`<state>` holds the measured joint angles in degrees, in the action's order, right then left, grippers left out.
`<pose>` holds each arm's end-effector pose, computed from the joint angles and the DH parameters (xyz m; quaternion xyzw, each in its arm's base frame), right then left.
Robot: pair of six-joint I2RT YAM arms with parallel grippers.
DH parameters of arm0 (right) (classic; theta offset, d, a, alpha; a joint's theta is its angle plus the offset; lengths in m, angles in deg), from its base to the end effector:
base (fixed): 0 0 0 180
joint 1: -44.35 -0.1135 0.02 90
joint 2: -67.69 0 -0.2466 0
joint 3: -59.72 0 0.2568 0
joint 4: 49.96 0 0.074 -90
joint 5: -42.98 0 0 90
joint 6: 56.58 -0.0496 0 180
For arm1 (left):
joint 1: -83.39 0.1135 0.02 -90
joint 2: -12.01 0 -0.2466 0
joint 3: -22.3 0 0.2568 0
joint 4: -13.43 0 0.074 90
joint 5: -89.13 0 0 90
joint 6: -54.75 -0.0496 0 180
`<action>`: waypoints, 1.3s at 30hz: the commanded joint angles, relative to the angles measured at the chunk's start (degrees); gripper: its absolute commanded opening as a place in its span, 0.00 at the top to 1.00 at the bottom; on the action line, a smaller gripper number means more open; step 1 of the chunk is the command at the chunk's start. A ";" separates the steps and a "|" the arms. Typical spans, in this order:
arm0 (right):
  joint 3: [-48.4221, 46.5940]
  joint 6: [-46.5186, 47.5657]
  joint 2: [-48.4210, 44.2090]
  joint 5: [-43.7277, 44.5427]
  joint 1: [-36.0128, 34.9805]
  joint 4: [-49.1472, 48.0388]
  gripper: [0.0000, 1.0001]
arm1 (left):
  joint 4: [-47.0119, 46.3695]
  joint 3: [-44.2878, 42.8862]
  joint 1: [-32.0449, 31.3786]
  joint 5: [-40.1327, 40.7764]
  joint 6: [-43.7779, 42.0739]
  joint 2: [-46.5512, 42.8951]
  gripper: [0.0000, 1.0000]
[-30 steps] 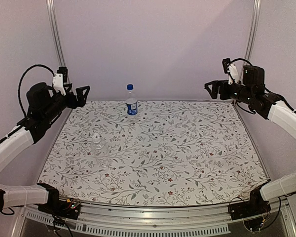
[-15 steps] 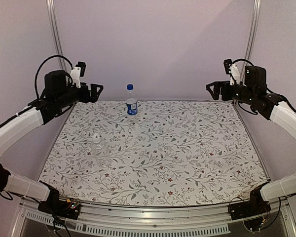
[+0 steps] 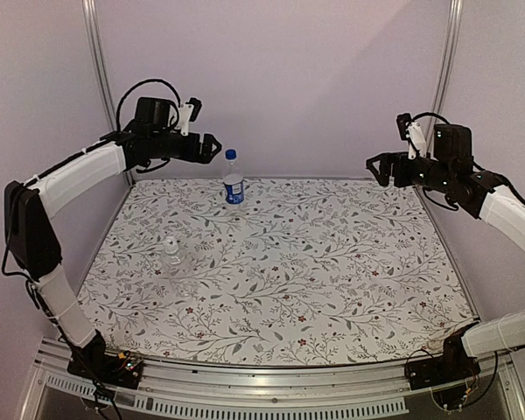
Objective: Unscrew the bottle caps
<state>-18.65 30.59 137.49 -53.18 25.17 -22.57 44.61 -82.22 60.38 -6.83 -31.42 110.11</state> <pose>0.2868 0.1054 0.3434 -0.1464 0.7993 0.1538 0.5621 0.3863 -0.1697 0.3347 0.1678 0.8247 -0.1675 0.5135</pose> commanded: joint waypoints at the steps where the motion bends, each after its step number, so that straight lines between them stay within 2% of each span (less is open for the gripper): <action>1: 0.63 -0.77 -1.25 -0.62 -0.43 0.88 0.01 | 7.01 -7.93 -0.87 -3.76 -0.34 6.72 0.00; 7: 0.78 -0.60 -1.25 -0.96 -0.47 1.46 0.01 | 8.98 -17.74 -1.39 -5.09 -0.63 14.85 0.06; 16: 1.25 -0.77 -1.73 -0.92 -0.40 2.74 0.01 | 12.86 -30.18 -1.38 -2.53 -0.43 25.43 0.17; 24: 2.18 -1.04 -2.34 -0.58 -0.47 3.29 0.01 | 12.83 -33.18 -1.49 -2.75 -0.96 29.77 0.31; 39: 3.20 -1.34 -1.27 -1.23 -0.42 3.11 0.01 | 12.16 -32.97 -1.45 -4.25 -1.63 29.54 0.62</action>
<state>-16.16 29.61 136.22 -53.66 25.14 -19.64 57.01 -113.84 59.60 -9.78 -32.31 140.03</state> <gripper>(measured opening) 0.989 0.425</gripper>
